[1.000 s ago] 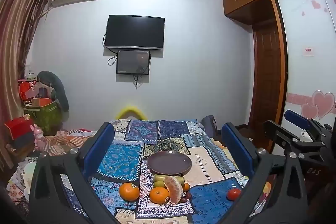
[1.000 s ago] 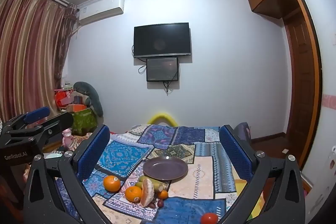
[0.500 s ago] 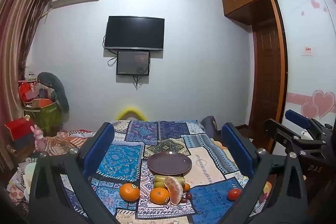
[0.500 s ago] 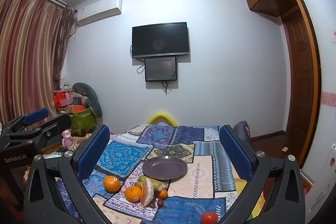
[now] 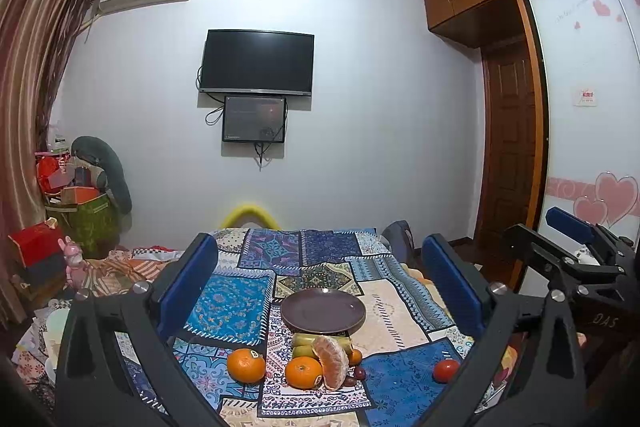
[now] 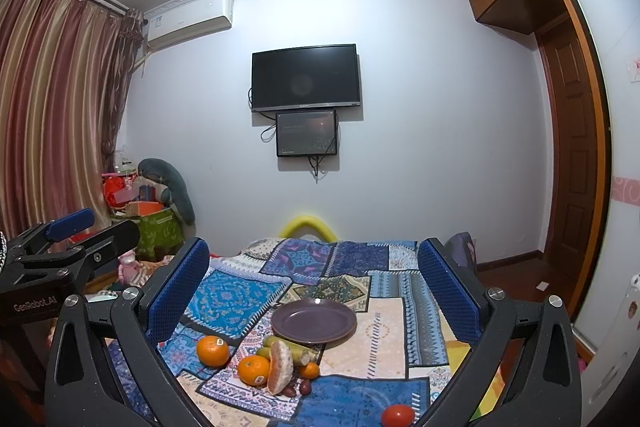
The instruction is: Organize fruits
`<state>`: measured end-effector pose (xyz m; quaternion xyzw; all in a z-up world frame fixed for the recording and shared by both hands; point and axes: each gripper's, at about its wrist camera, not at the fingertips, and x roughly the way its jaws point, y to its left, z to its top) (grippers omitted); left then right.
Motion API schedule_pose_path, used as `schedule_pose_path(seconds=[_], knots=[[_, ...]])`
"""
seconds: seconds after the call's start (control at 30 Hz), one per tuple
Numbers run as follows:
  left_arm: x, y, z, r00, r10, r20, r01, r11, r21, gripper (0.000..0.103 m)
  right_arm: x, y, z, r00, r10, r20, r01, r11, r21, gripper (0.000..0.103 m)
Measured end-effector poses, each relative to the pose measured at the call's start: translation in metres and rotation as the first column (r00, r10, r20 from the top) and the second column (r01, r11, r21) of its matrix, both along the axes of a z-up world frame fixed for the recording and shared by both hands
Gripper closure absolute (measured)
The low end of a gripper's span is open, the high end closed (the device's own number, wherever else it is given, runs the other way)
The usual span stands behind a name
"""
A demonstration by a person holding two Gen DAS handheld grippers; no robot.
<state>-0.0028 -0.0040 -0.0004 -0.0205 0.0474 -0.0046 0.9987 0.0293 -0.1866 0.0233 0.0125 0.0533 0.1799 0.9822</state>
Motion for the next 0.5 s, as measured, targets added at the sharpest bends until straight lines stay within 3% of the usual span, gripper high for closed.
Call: schedule_pose_path(seconds=[0.5], knots=[[0.0012, 0.0, -0.0011, 1.0, -0.002, 0.0, 0.002, 1.0, 0.002, 0.0, -0.0005, 0.0004, 0.0029, 1.0, 0.001, 0.002, -0.001, 1.0, 0.002, 0.0]])
